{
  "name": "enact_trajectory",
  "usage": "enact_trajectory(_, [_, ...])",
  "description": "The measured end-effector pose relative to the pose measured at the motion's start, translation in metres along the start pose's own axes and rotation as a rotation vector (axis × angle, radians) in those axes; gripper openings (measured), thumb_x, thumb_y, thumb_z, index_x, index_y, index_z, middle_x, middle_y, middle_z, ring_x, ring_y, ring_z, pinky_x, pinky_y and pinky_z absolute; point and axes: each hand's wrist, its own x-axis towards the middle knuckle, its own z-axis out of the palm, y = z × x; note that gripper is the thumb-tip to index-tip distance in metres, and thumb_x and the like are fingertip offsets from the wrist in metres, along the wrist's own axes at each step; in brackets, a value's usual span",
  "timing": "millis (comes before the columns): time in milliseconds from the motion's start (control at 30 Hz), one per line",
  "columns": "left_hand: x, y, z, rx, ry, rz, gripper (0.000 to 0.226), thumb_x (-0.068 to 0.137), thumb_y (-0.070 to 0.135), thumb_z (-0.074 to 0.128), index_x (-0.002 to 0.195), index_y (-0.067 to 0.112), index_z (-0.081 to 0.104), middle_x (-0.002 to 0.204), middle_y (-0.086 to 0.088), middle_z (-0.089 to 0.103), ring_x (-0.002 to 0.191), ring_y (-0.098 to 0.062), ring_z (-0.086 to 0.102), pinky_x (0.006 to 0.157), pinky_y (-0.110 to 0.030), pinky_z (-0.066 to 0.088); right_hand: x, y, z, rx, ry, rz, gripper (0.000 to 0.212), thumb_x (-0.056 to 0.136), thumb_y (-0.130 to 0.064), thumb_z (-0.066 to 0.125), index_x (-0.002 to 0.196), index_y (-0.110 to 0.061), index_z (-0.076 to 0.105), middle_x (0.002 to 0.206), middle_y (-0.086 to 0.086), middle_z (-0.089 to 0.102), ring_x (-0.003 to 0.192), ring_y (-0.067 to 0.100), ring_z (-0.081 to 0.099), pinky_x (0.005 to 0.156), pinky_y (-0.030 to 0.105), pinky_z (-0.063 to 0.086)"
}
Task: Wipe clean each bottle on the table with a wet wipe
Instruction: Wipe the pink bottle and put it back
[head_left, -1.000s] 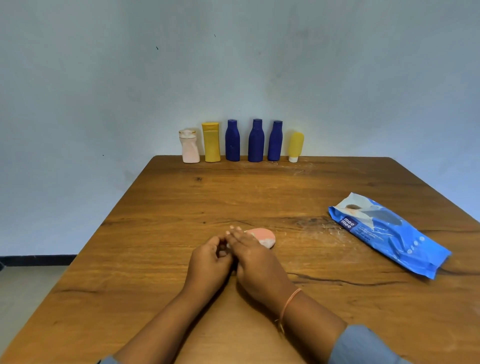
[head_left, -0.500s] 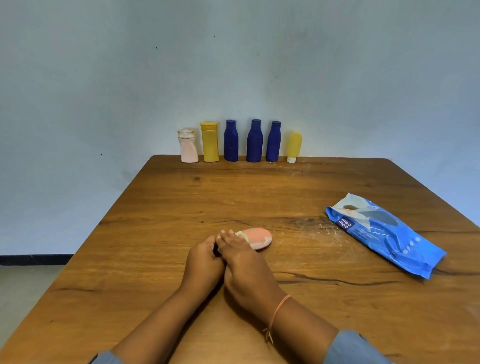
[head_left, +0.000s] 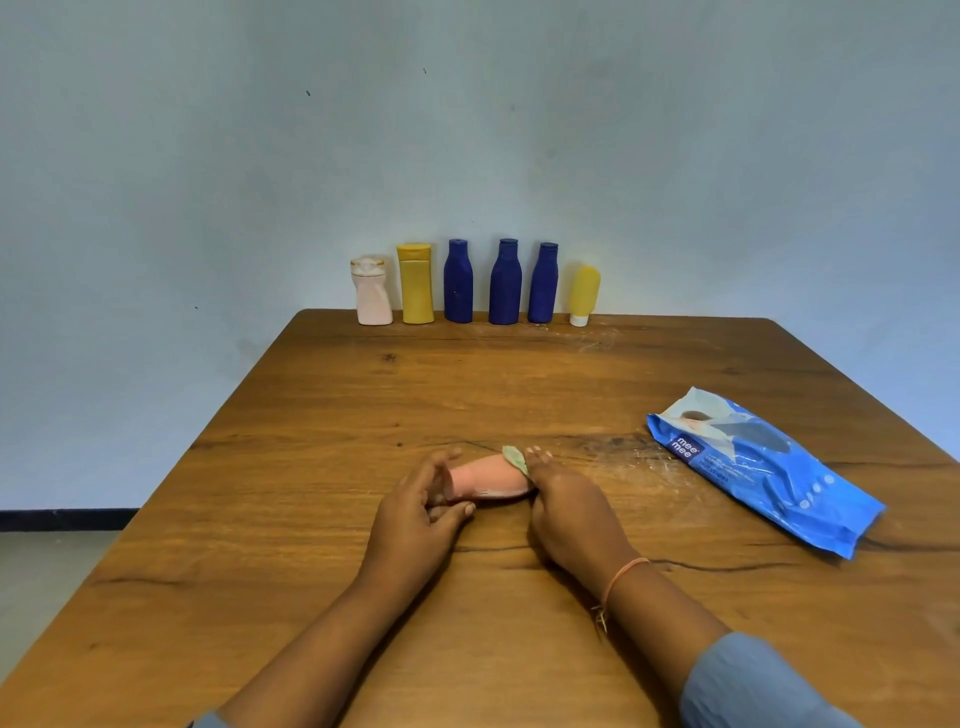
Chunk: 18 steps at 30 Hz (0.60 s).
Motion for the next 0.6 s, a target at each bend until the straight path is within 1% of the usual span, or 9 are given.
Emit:
enact_trajectory(67, [0.0,-0.002,0.0,0.083,0.0,0.049,0.05,0.074,0.001,0.072,0.107,0.036,0.057,0.107,0.009,0.06,0.093,0.001,0.06,0.074,-0.004,0.045,0.001,-0.004,-0.001,0.017,0.024,0.03,0.056,0.089,-0.004,0.038,0.144,-0.011,0.03,0.15,0.005,0.031,0.138,0.013,0.027,0.111,0.019,0.016])
enact_trajectory(100, [0.0,-0.003,-0.001,0.095,0.011,0.046,0.046,0.074,0.003,0.072,0.107,0.032,0.059,0.106,0.008,0.062,0.092,0.0,0.06,0.075,-0.003,0.044,0.0,-0.007,0.0,0.026,0.037,0.038,0.056,0.09,-0.004,0.038,0.144,-0.011,0.031,0.15,0.005,0.031,0.138,0.014,0.027,0.111,0.02,0.017])
enact_trajectory(167, [-0.001,-0.004,-0.001,0.075,0.015,0.017,0.04,0.076,0.005,0.071,0.109,0.025,0.061,0.095,0.007,0.067,0.079,0.003,0.062,0.07,-0.003,0.044,-0.002,-0.017,0.003,0.038,0.067,0.004,0.056,0.089,-0.004,0.038,0.145,-0.01,0.029,0.151,0.006,0.029,0.14,0.014,0.024,0.111,0.019,0.014])
enact_trajectory(233, [-0.001,-0.002,-0.002,0.064,0.009,0.003,0.036,0.079,0.005,0.068,0.11,0.022,0.062,0.08,0.008,0.068,0.065,0.006,0.061,0.063,-0.004,0.043,-0.006,-0.034,0.012,0.07,0.077,-0.096,0.056,0.089,-0.005,0.038,0.144,-0.008,0.03,0.151,0.009,0.028,0.141,0.016,0.022,0.112,0.019,0.008])
enact_trajectory(267, [-0.002,-0.001,-0.002,0.072,0.01,0.006,0.033,0.082,0.005,0.065,0.11,0.022,0.061,0.078,0.009,0.068,0.063,0.007,0.06,0.061,-0.004,0.043,-0.008,-0.045,0.018,0.09,0.061,-0.145,0.054,0.09,-0.008,0.036,0.143,-0.007,0.031,0.151,0.011,0.028,0.141,0.017,0.021,0.112,0.019,0.004])
enact_trajectory(367, [-0.002,0.001,-0.004,0.095,0.019,0.004,0.035,0.085,0.006,0.058,0.11,0.031,0.056,0.089,0.018,0.062,0.073,0.011,0.056,0.065,-0.001,0.042,-0.011,-0.069,0.024,0.115,0.007,-0.235,0.061,0.083,-0.018,0.025,0.142,-0.005,0.032,0.151,0.012,0.028,0.141,0.018,0.021,0.11,0.017,-0.004])
enact_trajectory(433, [-0.003,0.001,-0.005,0.092,0.02,-0.024,0.037,0.084,0.004,0.057,0.105,0.034,0.055,0.082,0.016,0.062,0.07,0.004,0.059,0.063,-0.007,0.044,-0.009,-0.066,0.019,0.115,-0.011,-0.273,0.06,0.082,-0.017,0.027,0.141,-0.005,0.034,0.15,0.011,0.031,0.141,0.017,0.023,0.107,0.013,-0.005])
enact_trajectory(500, [-0.002,-0.001,-0.003,0.086,0.016,-0.041,0.032,0.082,0.006,0.061,0.097,0.034,0.058,0.072,0.011,0.067,0.062,-0.004,0.063,0.059,-0.015,0.046,-0.007,-0.051,0.011,0.078,-0.032,-0.294,0.053,0.089,-0.01,0.036,0.142,-0.009,0.034,0.15,0.007,0.031,0.14,0.015,0.023,0.105,0.009,-0.004])
enact_trajectory(600, [-0.001,0.0,0.0,0.042,0.011,-0.088,0.033,0.079,0.009,0.069,0.101,0.03,0.06,0.055,0.01,0.062,0.055,0.002,0.061,0.056,-0.01,0.044,0.003,-0.026,0.001,0.049,-0.012,-0.205,0.053,0.087,-0.002,0.043,0.139,-0.011,0.04,0.148,0.005,0.036,0.138,0.013,0.029,0.105,0.008,0.004])
